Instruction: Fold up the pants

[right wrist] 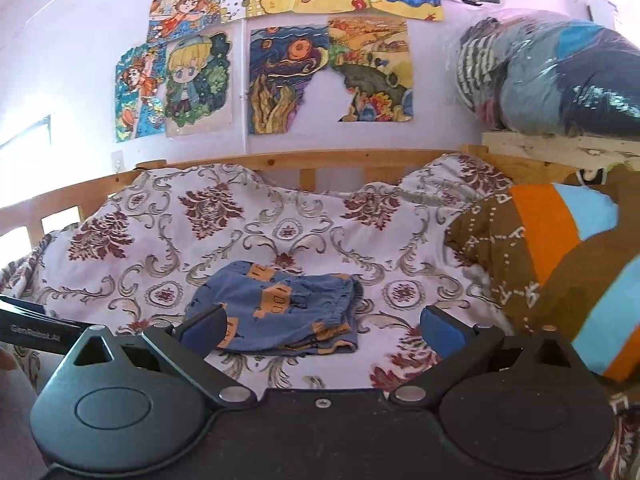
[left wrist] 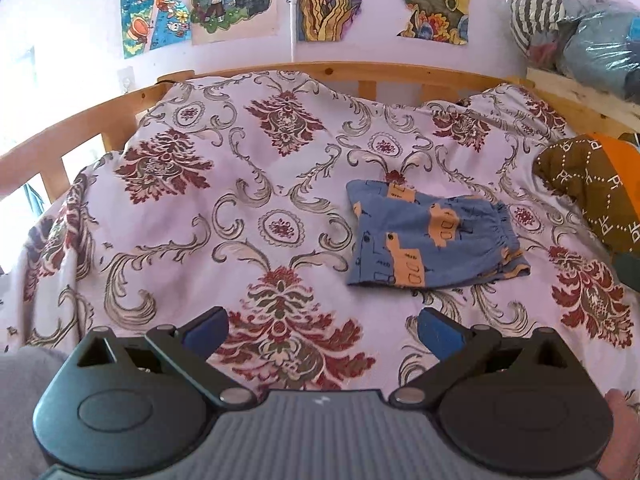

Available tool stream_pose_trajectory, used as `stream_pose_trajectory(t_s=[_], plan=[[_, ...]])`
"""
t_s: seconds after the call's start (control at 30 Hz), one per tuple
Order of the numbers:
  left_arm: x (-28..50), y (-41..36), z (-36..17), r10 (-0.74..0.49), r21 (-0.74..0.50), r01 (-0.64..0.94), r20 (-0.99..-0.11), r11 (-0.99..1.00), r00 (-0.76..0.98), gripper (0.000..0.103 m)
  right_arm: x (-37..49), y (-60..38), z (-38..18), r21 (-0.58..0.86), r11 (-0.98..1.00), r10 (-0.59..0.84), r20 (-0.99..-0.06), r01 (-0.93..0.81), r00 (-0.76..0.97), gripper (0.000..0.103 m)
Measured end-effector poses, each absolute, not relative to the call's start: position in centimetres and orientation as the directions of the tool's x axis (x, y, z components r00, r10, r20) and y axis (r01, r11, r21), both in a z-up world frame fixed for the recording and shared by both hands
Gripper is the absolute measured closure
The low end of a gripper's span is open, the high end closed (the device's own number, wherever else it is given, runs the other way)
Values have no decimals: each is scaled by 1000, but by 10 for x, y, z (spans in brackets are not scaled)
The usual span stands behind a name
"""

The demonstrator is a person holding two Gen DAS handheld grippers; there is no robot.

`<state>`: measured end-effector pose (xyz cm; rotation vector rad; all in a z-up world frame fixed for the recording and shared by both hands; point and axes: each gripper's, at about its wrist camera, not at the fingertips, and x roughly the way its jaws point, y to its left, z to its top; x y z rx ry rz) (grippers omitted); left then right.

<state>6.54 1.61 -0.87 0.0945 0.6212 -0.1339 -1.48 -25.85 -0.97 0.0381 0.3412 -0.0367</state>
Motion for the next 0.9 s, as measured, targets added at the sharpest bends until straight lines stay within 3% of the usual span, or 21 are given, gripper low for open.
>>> stream_pose_trajectory(t_s=[0.9], plan=[[56, 14, -18, -52, 116, 151, -600, 982, 798, 0, -18, -254, -26, -4, 998, -52, -363, 55, 930, 1]])
